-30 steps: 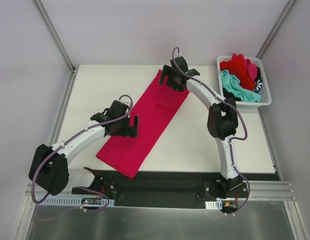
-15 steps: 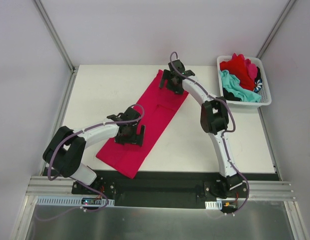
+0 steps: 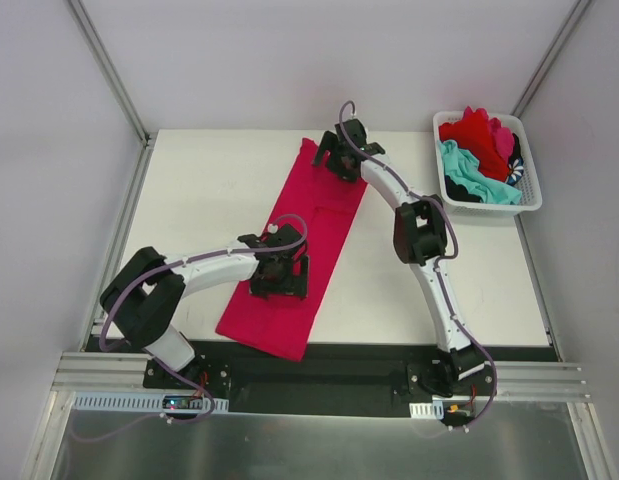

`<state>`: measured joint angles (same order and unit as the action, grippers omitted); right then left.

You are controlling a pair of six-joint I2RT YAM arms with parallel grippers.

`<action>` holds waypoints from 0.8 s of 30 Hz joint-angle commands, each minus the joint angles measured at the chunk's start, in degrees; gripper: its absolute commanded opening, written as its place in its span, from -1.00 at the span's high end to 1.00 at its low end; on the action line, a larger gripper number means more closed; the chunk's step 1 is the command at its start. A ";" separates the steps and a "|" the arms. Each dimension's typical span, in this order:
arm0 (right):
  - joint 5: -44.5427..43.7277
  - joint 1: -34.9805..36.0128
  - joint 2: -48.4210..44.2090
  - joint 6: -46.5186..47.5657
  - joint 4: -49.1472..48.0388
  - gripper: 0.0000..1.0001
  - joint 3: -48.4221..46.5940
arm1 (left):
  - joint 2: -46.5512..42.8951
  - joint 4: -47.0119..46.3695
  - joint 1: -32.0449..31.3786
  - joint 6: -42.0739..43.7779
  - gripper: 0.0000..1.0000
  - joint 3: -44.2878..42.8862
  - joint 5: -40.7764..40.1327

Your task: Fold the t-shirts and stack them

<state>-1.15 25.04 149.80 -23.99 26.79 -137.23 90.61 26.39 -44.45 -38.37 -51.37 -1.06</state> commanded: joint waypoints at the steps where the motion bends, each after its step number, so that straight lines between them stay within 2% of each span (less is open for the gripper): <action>1: 2.82 -0.08 3.48 -4.40 -6.12 -0.93 -2.25 | 2.20 0.50 -1.96 -10.14 -0.97 0.49 6.60; 11: 2.38 0.36 7.17 -8.00 -12.98 -0.93 -4.71 | 9.06 -1.25 -2.93 -11.02 -0.97 -8.21 6.33; 24: 2.81 1.07 9.37 -11.69 -15.62 -0.93 -5.86 | 12.92 -3.72 -3.98 -15.33 -0.97 -10.94 7.91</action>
<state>0.91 25.43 156.29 -33.71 11.11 -141.67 99.15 25.58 -47.42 -50.11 -60.90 3.53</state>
